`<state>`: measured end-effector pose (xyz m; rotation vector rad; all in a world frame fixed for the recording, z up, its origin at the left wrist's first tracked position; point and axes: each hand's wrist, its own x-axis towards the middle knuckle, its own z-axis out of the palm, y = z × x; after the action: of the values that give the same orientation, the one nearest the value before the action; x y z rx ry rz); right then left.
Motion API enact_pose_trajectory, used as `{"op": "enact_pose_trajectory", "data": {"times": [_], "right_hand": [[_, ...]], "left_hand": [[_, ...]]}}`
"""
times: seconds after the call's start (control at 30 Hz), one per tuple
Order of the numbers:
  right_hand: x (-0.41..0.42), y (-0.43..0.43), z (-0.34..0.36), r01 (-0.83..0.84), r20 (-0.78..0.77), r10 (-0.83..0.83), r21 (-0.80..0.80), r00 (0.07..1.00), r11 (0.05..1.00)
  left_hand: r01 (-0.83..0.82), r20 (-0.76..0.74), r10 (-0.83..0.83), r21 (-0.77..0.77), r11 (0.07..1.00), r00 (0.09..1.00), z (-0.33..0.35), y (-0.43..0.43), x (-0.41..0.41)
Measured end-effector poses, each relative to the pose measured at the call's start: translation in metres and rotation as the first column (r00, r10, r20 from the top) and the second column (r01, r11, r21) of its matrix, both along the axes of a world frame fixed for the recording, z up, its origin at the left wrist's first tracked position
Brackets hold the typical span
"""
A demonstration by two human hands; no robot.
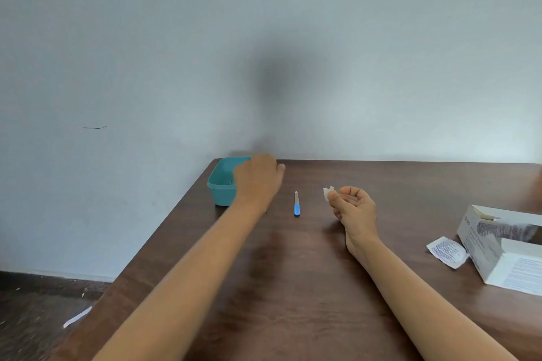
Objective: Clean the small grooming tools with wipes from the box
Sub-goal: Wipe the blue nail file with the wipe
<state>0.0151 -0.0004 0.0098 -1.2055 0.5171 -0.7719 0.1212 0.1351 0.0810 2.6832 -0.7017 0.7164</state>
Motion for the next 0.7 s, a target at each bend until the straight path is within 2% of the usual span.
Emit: {"op": "enact_pose_trajectory", "data": {"times": [0.1,0.27,0.4,0.5,0.6,0.7], "right_hand": [[-0.002,0.001,0.002,-0.013,0.064,0.010,0.035,0.998,0.999],[-0.002,0.001,0.000,-0.022,0.103,0.019,0.027,0.995,0.999],[-0.003,0.001,0.001,-0.026,0.120,0.021,0.043,0.993,0.999],[-0.004,0.001,0.001,-0.035,0.144,0.026,0.062,0.989,0.997],[-0.005,0.001,0.001,-0.046,0.160,0.033,0.083,0.987,0.995],[-0.008,0.001,0.003,-0.051,0.192,0.025,0.130,0.981,0.990]], "left_hand": [[0.044,-0.084,-0.040,0.040,0.998,0.996,-0.022,-0.018,-0.023],[-0.014,-0.106,0.036,0.201,0.980,0.994,-0.052,-0.032,-0.050],[-0.072,-0.006,0.074,0.154,0.985,0.997,-0.052,-0.034,-0.054],[-0.038,-0.086,0.054,0.173,0.984,0.995,-0.057,-0.035,-0.056],[-0.054,-0.087,0.057,0.030,0.998,0.995,-0.066,-0.030,-0.061],[-0.073,-0.203,0.038,-0.170,0.983,0.979,-0.072,-0.025,-0.076]]}}
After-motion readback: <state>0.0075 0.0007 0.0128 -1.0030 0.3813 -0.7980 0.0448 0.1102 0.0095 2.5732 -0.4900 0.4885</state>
